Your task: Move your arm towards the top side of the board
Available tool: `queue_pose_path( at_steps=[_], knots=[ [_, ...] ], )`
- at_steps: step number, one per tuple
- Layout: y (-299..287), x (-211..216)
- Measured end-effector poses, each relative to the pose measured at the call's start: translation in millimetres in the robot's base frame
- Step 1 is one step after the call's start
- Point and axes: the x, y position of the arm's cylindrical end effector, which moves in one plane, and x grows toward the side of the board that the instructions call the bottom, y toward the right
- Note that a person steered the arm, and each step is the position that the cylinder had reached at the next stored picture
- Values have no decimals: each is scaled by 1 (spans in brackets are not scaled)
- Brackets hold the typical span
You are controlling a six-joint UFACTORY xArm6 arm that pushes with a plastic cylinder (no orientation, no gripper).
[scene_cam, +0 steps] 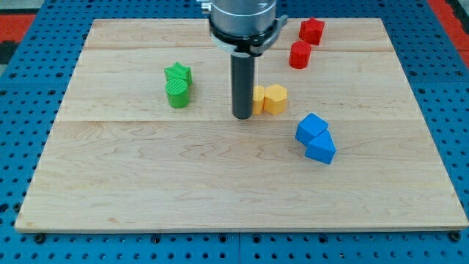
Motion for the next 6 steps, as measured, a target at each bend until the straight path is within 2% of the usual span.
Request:
queue_pose_path(
  at_steps=[1,2,3,4,5,6],
  knots=[
    [-20,9],
    [-8,88],
    [58,148],
    [125,143],
    [116,108],
    [131,108]
  ],
)
